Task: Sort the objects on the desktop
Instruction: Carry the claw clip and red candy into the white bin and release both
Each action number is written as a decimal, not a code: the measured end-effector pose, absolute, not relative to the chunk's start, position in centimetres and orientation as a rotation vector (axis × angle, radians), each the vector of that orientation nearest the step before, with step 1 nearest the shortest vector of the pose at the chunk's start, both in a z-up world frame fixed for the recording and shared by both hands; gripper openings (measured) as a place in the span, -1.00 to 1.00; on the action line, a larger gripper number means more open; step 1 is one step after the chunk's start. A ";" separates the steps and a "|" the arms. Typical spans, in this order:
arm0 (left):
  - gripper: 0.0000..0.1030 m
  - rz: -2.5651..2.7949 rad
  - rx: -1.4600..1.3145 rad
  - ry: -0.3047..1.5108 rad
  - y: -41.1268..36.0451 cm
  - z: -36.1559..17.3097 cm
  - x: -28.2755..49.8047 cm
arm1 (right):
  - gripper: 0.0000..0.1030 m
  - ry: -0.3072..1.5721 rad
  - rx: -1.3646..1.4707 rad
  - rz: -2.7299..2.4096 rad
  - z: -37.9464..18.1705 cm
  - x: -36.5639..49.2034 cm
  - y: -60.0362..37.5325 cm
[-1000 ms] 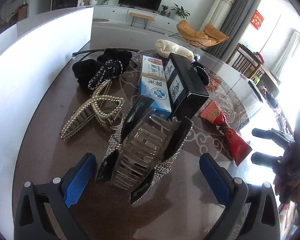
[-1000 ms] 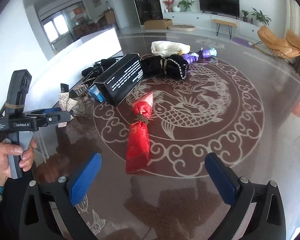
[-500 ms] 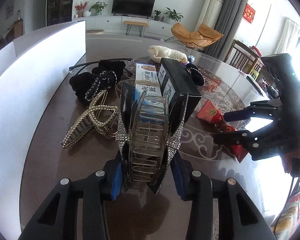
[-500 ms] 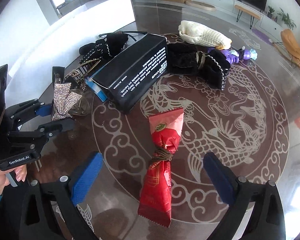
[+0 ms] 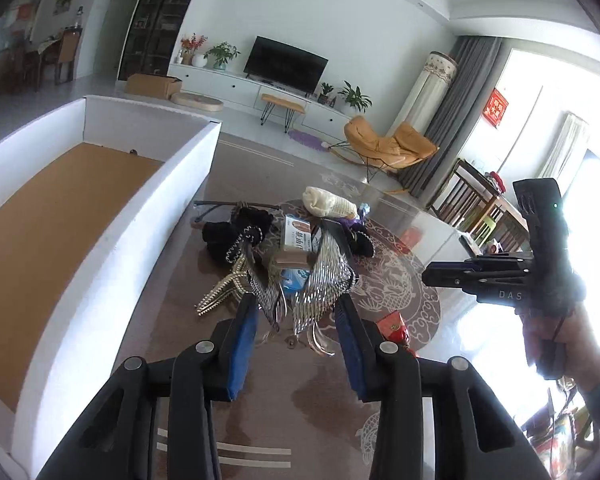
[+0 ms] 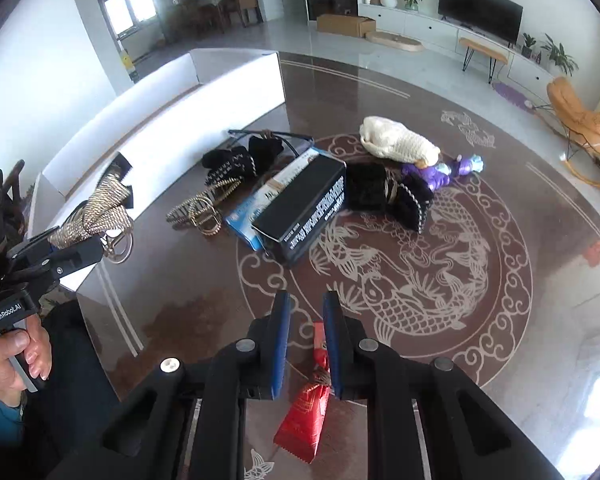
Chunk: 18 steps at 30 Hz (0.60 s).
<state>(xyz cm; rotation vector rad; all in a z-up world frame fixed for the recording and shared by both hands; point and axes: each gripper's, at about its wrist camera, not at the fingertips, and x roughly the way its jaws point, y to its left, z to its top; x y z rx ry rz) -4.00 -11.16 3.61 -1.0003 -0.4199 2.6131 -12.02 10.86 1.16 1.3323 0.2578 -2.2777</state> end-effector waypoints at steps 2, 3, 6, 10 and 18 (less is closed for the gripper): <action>-0.30 2.639 -0.974 -0.423 -12.6 4.9 -3.6 | -0.65 0.302 1.314 -2.261 2.5 -12.2 9.3; -0.30 2.647 -0.968 -0.411 -13.1 5.4 -3.4 | -0.63 0.334 1.333 -2.238 2.5 -12.5 8.7; -0.30 2.649 -0.978 -0.360 -13.5 5.7 -2.8 | 0.05 0.354 1.477 -2.160 0.6 -12.8 8.4; -0.29 2.609 -1.044 -0.313 -13.5 4.7 -2.8 | 0.30 0.295 1.563 -2.149 -2.5 -11.7 10.6; 0.51 2.574 -1.293 0.003 -10.8 -0.4 -3.3 | 0.30 0.148 1.576 -2.193 -3.6 -10.6 14.5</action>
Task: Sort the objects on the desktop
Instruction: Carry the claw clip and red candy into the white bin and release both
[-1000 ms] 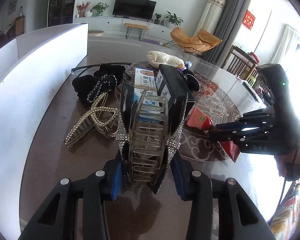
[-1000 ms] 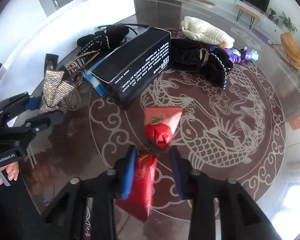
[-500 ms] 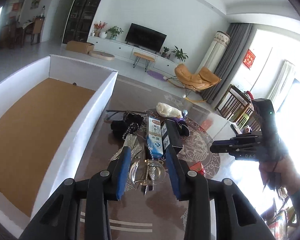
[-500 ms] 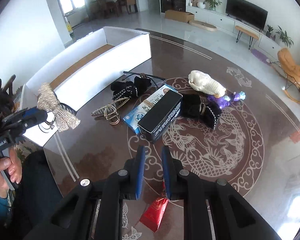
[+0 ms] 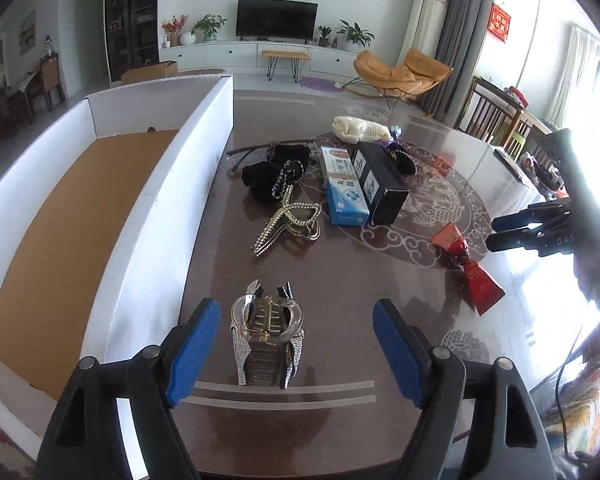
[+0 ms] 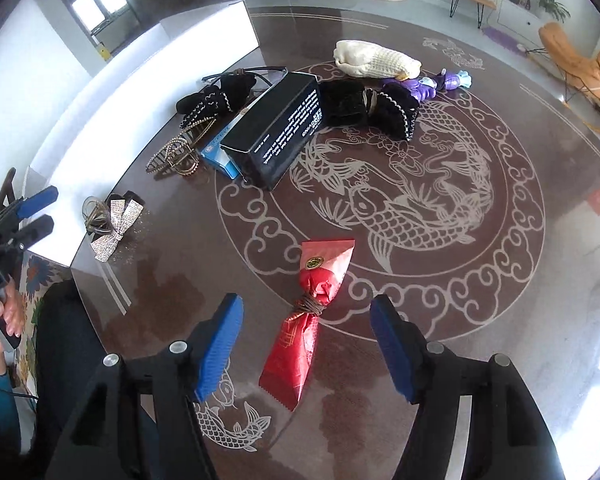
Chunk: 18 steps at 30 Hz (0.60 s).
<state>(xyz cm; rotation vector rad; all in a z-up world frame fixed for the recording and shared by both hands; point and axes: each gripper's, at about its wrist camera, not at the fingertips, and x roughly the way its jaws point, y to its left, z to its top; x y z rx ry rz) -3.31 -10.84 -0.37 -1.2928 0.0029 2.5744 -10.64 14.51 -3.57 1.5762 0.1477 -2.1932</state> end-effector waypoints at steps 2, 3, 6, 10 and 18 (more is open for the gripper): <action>0.51 2.560 -1.371 -0.003 -10.9 -1.9 -4.1 | 0.30 0.119 1.557 -2.195 -3.4 -10.5 14.9; 0.51 2.547 -1.404 -0.014 -10.9 -2.6 -4.5 | 0.31 0.105 1.546 -2.196 -3.2 -10.5 15.0; 0.51 2.481 -1.535 -0.020 -10.8 -4.9 -6.3 | 0.33 0.088 1.516 -2.199 -2.7 -10.4 15.0; 0.04 2.437 -1.612 -0.044 -10.8 -6.8 -7.6 | 0.45 0.107 1.545 -2.188 -3.1 -10.5 14.9; 0.06 2.505 -1.494 -0.148 -11.0 -5.4 -5.5 | 0.36 0.043 1.822 -2.005 -7.6 -13.1 14.2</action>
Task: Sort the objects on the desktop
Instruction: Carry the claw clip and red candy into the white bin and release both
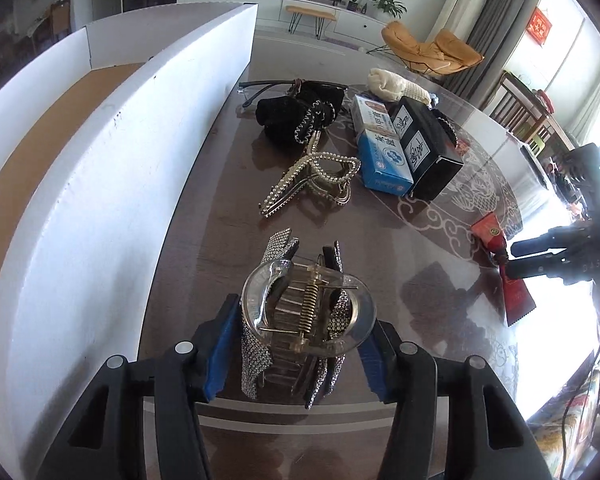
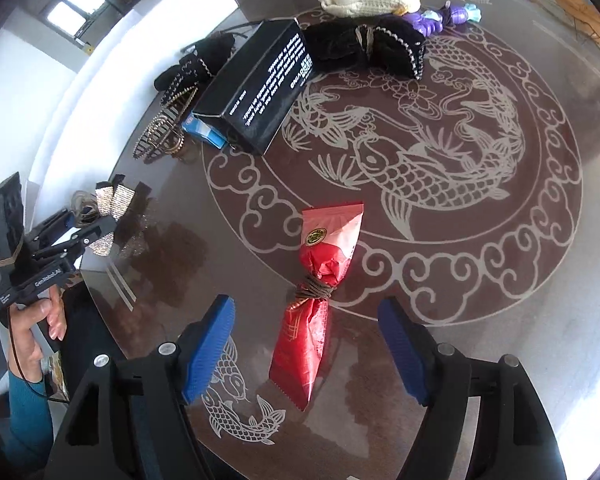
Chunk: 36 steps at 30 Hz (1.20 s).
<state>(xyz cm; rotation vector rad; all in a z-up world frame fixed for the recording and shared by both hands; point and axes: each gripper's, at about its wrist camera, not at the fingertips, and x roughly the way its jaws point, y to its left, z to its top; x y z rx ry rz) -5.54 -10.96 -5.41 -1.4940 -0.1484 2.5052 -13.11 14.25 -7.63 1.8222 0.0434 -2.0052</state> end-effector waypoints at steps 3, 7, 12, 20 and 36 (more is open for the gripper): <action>0.05 2.525 -1.442 -0.159 -10.9 -4.0 -4.3 | -0.02 0.151 1.868 -1.985 -9.1 -13.5 12.1; 0.05 2.549 -1.371 -0.178 -11.2 -1.5 -3.3 | -0.55 0.353 1.853 -2.017 -8.9 -12.5 9.8; 0.05 2.583 -1.237 -0.249 -13.3 3.2 -2.3 | -0.63 0.314 1.807 -2.035 -7.1 -11.6 10.0; 0.05 2.751 -1.173 -0.348 -22.0 8.8 -2.7 | -0.63 0.088 1.498 -2.047 4.0 -13.0 3.9; 0.11 2.873 -1.608 -0.463 -30.5 0.3 -6.5 | -0.12 0.198 1.309 -1.895 1.2 -13.8 -25.2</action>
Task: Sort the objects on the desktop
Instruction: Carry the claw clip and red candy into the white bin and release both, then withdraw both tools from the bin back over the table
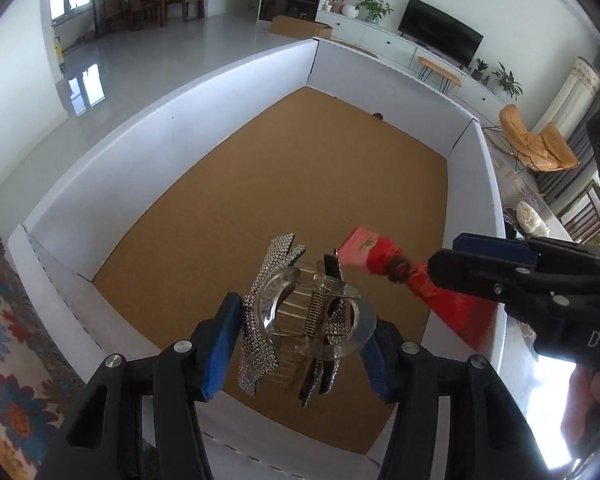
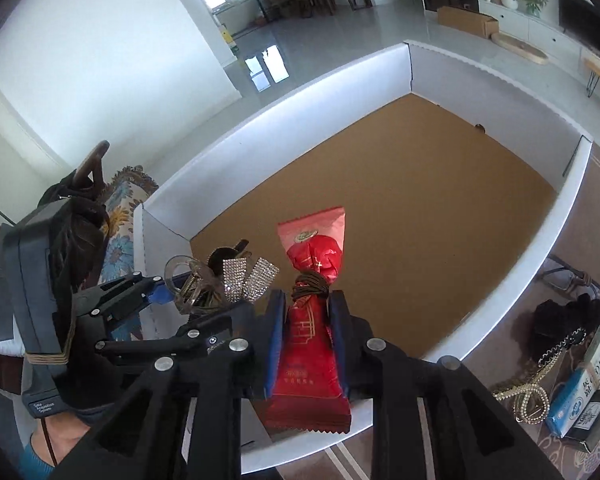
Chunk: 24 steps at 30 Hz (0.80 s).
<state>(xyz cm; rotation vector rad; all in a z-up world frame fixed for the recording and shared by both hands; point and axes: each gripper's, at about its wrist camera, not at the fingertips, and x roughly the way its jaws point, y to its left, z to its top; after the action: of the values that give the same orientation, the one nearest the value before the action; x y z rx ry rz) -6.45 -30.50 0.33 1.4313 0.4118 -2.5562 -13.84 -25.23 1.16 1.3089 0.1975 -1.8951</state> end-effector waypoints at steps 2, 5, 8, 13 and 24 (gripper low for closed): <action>0.24 -2.570 1.409 0.429 -30.5 0.3 -6.2 | 0.27 0.181 1.314 -1.917 0.2 -14.1 -25.0; 0.33 -2.625 1.341 0.418 -28.6 1.3 -5.7 | 0.34 0.115 1.230 -1.960 1.1 -13.7 -23.1; 0.34 -2.738 1.300 0.399 -25.3 3.1 -4.9 | 0.60 0.080 1.123 -2.050 2.6 -13.0 -19.5; 0.98 -3.002 1.281 0.350 -16.2 5.5 -3.9 | 1.00 0.094 0.926 -2.307 4.1 -10.1 -9.5; 1.00 -2.857 1.698 0.040 -1.8 -6.5 -8.8 | 1.00 0.190 1.311 -2.620 -7.5 -7.0 11.9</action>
<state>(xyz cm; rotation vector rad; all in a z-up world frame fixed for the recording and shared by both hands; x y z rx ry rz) -8.84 -1.81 -6.46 1.6976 0.0396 -2.8566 -6.97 11.94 -7.47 1.3107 0.1898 -2.6203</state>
